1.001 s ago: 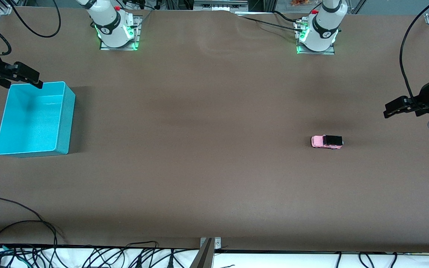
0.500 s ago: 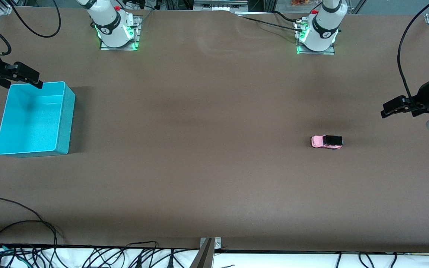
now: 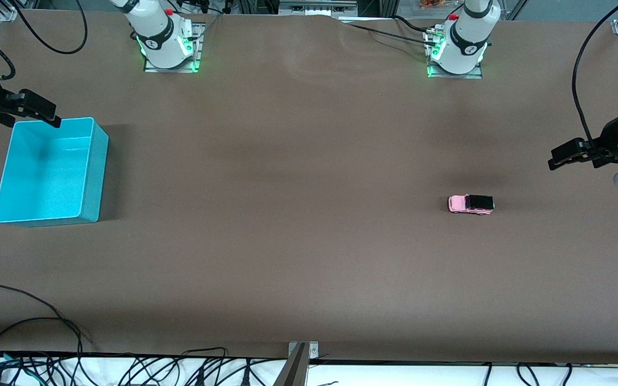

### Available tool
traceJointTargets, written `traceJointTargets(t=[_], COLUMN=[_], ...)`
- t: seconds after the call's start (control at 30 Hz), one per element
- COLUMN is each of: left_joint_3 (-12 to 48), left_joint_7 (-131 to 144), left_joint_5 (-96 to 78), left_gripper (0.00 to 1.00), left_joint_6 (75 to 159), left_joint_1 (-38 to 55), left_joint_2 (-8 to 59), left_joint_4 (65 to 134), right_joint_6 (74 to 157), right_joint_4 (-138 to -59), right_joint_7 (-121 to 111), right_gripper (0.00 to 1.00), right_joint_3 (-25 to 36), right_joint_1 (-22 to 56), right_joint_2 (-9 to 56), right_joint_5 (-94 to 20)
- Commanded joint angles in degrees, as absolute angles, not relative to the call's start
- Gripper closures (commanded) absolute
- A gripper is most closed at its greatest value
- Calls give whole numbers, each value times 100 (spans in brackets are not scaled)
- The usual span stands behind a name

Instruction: Wind and store pink jeep toy

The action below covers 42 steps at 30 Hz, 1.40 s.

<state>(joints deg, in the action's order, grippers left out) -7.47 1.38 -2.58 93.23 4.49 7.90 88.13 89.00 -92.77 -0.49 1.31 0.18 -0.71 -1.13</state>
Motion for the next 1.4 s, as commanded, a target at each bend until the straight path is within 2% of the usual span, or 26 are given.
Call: traceJointTargets(t=[0.0, 1.37], left_joint_3=[-756, -756], left_joint_7=[-9, -18], left_joint_5=[-422, -422], left_gripper=[0, 0], left_joint_6=[9325, 9308], left_joint_1=[422, 308], left_joint_2=[729, 738], left_joint_4=[8868, 8877], right_joint_6=[8859, 8851], right_joint_4=[-9141, -9158], right_joint_7=[-70, -79], right_gripper=[0, 0], right_joint_3=[149, 149], right_joint_1=[18, 18], right_joint_2=[-18, -18], right_joint_5=[-158, -158])
